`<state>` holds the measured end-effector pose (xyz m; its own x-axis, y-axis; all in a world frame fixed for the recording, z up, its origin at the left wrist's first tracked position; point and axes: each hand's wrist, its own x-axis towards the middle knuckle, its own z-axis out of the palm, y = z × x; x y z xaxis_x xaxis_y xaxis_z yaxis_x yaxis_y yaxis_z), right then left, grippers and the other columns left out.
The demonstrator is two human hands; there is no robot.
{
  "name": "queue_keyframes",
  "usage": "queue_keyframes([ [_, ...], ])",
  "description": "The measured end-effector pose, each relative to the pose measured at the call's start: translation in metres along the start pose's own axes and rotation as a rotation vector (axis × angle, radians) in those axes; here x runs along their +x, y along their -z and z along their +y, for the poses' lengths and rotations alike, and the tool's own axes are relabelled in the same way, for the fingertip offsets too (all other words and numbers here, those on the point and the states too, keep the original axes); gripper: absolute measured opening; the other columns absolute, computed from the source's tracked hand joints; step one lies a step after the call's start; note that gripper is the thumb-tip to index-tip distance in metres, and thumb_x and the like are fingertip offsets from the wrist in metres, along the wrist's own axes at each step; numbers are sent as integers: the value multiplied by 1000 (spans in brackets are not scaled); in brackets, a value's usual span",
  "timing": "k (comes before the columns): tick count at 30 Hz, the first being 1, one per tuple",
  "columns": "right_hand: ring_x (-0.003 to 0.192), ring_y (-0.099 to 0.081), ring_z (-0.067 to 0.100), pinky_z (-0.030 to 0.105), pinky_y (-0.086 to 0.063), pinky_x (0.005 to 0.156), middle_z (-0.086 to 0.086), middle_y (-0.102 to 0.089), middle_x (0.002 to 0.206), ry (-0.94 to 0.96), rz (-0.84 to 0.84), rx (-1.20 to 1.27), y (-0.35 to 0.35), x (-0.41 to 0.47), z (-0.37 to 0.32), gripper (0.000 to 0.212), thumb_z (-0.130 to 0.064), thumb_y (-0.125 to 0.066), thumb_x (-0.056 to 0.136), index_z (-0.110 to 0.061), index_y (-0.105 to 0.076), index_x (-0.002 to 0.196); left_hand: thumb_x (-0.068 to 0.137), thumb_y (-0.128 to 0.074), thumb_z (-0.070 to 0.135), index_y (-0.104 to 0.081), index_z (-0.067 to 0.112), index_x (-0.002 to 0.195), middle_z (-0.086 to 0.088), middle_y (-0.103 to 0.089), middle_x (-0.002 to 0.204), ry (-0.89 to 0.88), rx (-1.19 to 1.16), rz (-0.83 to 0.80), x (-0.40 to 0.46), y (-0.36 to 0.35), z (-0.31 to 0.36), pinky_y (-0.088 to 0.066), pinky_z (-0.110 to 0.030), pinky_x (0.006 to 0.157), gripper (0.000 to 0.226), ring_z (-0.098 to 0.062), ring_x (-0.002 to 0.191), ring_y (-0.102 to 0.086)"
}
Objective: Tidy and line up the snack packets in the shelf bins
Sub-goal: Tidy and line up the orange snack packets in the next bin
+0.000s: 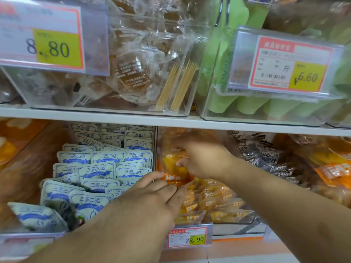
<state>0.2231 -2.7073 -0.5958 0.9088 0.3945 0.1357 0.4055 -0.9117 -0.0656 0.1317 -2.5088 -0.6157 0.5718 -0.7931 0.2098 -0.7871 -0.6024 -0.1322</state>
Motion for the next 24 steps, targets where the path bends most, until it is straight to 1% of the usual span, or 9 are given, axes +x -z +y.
queue_keyframes([
  [2, 109, -66, 26, 43, -60, 85, -3, -71, 117, -8, 40, -23, -1, -2, 1, 45, -40, -77, 84, -37, -61, 126, 63, -65, 41, -72, 11, 121, 4, -72, 93, 0, -19, 20, 1, -3, 0, -32, -37, 106, 66, -19, 84, -71],
  [7, 114, -65, 30, 40, -58, 89, 0, -71, 120, -37, 135, -30, -5, -5, 4, 46, -37, -76, 85, -35, -63, 130, 71, -42, 30, -76, 11, 113, 2, -72, 82, 31, -58, 88, 4, -5, 3, -35, -41, 101, 57, -22, 76, -72],
  [12, 100, -65, 33, 42, -58, 76, 1, -68, 106, -28, 142, -86, -3, 0, 2, 33, -38, -73, 86, -32, -61, 116, 71, -44, 30, -77, 14, 108, 4, -71, 79, 9, -102, 104, 3, -6, 2, -35, -39, 104, 52, -20, 72, -71],
  [15, 105, -64, 34, 47, -59, 79, 1, -66, 115, -25, 128, -154, -2, 2, 3, 39, -47, -72, 84, -35, -58, 118, 75, -44, 26, -77, 15, 111, 5, -72, 80, 9, -74, 113, 2, -8, 2, -35, -42, 104, 50, -19, 75, -71],
  [17, 109, -64, 35, 49, -58, 83, 5, -66, 119, -54, 125, -220, 0, 1, 3, 45, -50, -73, 85, -28, -62, 122, 78, -45, 22, -77, 13, 111, 5, -72, 81, 5, -66, 129, 2, -10, 4, -35, -43, 105, 47, -19, 76, -71],
  [19, 105, -66, 36, 46, -58, 78, 8, -67, 115, 4, 136, -300, 2, -1, 0, 47, -40, -78, 83, -20, -63, 123, 81, -45, 17, -77, 12, 113, 4, -71, 83, 13, -71, 149, 0, -13, 6, -35, -43, 105, 45, -18, 77, -71],
  [20, 99, -68, 36, 40, -56, 69, 7, -68, 108, 67, 133, -319, 3, -2, -3, 49, -28, -81, 78, -19, -62, 122, 83, -45, 15, -76, 12, 114, 4, -71, 84, 23, -71, 163, -1, -13, 7, -36, -43, 106, 44, -18, 78, -70],
  [22, 77, -68, 28, 24, -33, 50, -5, -58, 78, 187, 58, -316, 8, -2, -10, 41, -11, -80, 74, -24, -63, 109, 85, -44, 11, -76, 11, 116, 3, -72, 85, 29, -63, 185, -2, -13, 7, -36, -42, 106, 44, -18, 79, -71],
  [24, 70, -57, 21, 25, -17, 48, -7, -33, 66, 211, -56, -308, 9, -1, -8, 19, -16, -69, 86, -28, -62, 100, 85, -43, 10, -76, 11, 116, 1, -73, 87, 29, -46, 172, -2, -11, 7, -35, -42, 106, 45, -19, 79, -71],
])
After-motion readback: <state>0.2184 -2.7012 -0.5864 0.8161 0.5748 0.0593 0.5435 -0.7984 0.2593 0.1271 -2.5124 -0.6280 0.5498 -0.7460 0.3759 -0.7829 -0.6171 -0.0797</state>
